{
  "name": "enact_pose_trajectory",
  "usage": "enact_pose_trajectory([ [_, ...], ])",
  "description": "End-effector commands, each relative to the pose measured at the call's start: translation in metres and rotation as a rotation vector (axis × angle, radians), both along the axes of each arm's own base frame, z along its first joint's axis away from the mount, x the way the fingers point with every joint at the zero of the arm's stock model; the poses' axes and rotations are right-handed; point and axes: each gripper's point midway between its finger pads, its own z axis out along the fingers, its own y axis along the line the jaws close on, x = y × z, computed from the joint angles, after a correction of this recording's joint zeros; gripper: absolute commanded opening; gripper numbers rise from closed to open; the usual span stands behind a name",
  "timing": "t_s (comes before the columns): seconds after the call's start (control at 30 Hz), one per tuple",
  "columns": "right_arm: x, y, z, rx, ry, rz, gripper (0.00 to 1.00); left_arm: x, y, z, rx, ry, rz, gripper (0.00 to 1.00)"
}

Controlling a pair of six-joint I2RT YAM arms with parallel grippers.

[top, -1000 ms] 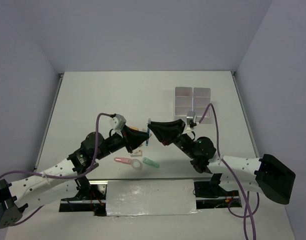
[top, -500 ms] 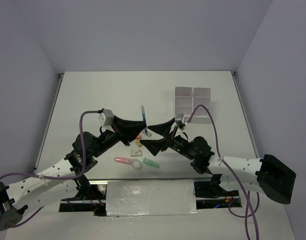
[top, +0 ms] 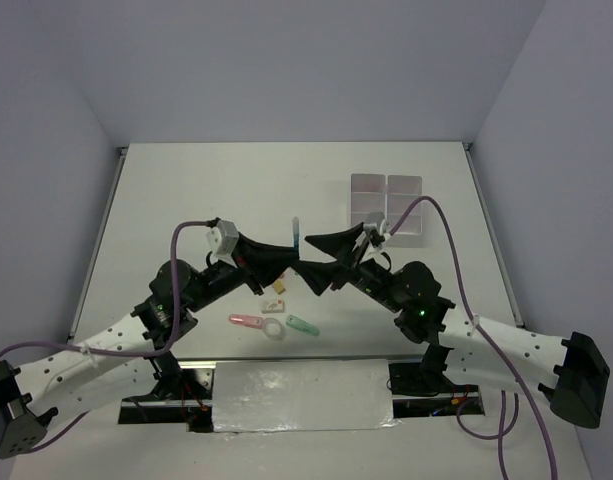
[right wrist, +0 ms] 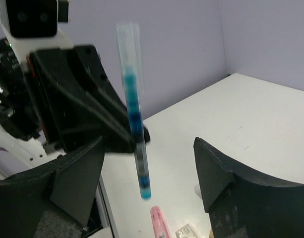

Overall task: Sort the stationery into containers
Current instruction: Close the pen cap on the pen, then place the pen in the storage box.

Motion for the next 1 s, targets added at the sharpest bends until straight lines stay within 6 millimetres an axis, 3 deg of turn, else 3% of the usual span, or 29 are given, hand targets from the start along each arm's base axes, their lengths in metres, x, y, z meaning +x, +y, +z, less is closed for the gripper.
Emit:
enact_pose_trajectory([
  [0.0,0.009,0.002,0.013,-0.069,-0.023,-0.025,0.78,-0.011,-0.006,0.025,-0.019,-0.093,-0.067,0.0],
  [0.17,0.011,0.003,0.02,-0.045,-0.019,0.001,0.75,-0.02,-0.016,0.021,0.0,-0.105,-0.146,0.0],
  [0.27,0.011,0.001,0.027,-0.031,-0.031,0.006,0.6,-0.018,-0.017,0.016,0.015,-0.094,-0.141,0.0],
  [0.3,0.011,0.002,0.026,-0.04,-0.025,0.007,0.47,-0.018,-0.017,0.016,0.014,-0.095,-0.138,0.0],
  [0.4,0.011,0.004,0.022,-0.051,-0.022,0.016,0.27,-0.017,-0.013,0.018,0.008,-0.099,-0.12,0.0],
  [0.47,0.01,0.004,0.02,-0.051,-0.018,0.02,0.22,-0.015,-0.013,0.017,0.014,-0.098,-0.11,0.0],
  [0.57,0.011,0.002,0.019,-0.054,-0.018,0.009,0.03,-0.012,-0.012,0.014,0.029,-0.093,-0.091,0.0],
  [0.63,0.014,0.001,0.017,-0.069,-0.027,-0.01,0.0,-0.008,-0.012,0.01,0.051,-0.08,-0.078,0.02],
  [0.67,0.019,-0.001,0.016,-0.074,-0.03,-0.038,0.0,-0.003,-0.011,0.008,0.056,-0.063,-0.048,0.15],
  [0.7,0.024,-0.004,0.016,-0.073,-0.041,-0.067,0.0,0.0,-0.009,0.007,0.061,-0.051,-0.031,0.37],
  [0.73,0.031,-0.008,0.014,-0.087,-0.065,-0.108,0.0,0.005,-0.007,0.001,0.081,-0.025,-0.004,0.87],
  [0.77,0.05,-0.019,0.006,-0.101,-0.058,-0.191,0.0,0.009,-0.005,0.004,0.077,-0.008,0.021,0.99],
  [0.8,0.061,-0.028,0.009,-0.096,-0.085,-0.246,0.0,0.016,0.0,-0.005,0.109,0.035,0.067,0.99],
  [0.87,0.088,-0.043,-0.001,-0.131,-0.092,-0.337,0.0,0.021,0.006,-0.003,0.123,0.072,0.114,0.99],
  [0.9,0.111,-0.062,0.002,-0.155,-0.127,-0.43,0.0,0.026,0.013,-0.007,0.135,0.101,0.159,0.99],
  [0.97,0.142,-0.071,-0.006,-0.213,-0.141,-0.491,0.0,0.037,0.029,-0.019,0.183,0.179,0.267,0.99],
])
